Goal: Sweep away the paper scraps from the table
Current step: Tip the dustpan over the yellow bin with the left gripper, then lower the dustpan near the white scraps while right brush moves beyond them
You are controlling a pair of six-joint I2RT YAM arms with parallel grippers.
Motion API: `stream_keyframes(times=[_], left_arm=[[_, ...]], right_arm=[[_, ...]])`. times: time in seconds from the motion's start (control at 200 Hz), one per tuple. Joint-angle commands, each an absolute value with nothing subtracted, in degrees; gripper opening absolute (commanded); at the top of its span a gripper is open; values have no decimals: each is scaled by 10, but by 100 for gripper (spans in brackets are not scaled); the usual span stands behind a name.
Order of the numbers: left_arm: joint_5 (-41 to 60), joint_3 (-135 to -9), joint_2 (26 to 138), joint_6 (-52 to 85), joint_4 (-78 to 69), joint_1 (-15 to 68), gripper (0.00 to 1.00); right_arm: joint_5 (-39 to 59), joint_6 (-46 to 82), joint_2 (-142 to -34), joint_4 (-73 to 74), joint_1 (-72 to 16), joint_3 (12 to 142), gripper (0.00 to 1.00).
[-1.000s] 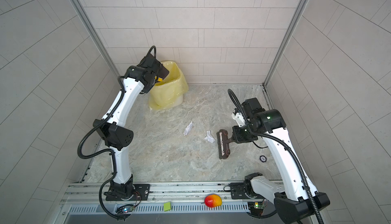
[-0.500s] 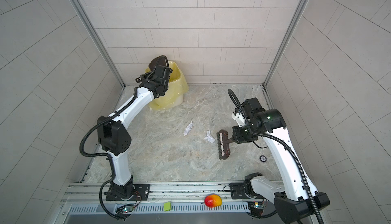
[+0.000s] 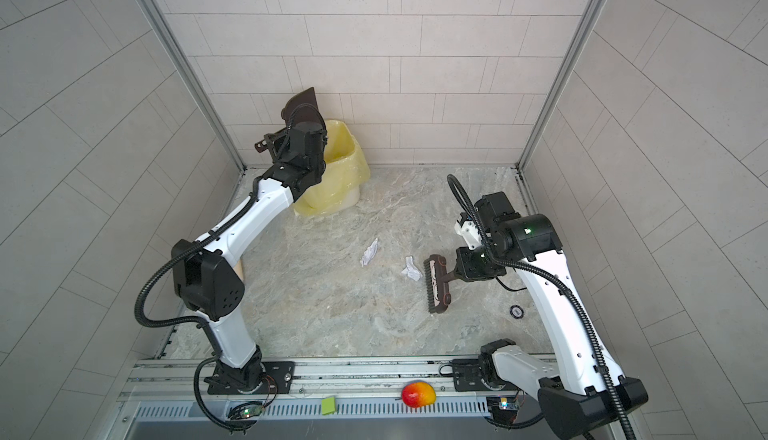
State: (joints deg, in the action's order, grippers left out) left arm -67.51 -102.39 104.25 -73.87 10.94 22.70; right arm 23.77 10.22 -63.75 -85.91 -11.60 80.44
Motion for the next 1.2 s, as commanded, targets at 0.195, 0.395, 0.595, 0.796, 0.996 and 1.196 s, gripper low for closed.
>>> stream_keyframes(times=[0.195, 0.395, 0.595, 0.796, 0.996, 1.196], left_arm=[[-600, -1091, 970, -434, 379, 269, 0], [-514, -1108, 955, -253, 538, 332, 0], [-430, -1046, 919, -110, 611, 388, 0], [-353, -922, 857, -4, 645, 422, 0], [-260, -836, 821, 84, 708, 456, 0], [-208, -750, 787, 145, 725, 513, 0]], right_arm=[[222, 85, -650, -855, -116, 833, 0], [176, 72, -665, -856, -120, 851, 0], [126, 56, -689, -836, -122, 871, 0], [53, 26, -738, -824, -131, 900, 0], [-6, 2, -795, -821, -152, 933, 0], [-71, -9, -853, -809, -191, 968, 0]])
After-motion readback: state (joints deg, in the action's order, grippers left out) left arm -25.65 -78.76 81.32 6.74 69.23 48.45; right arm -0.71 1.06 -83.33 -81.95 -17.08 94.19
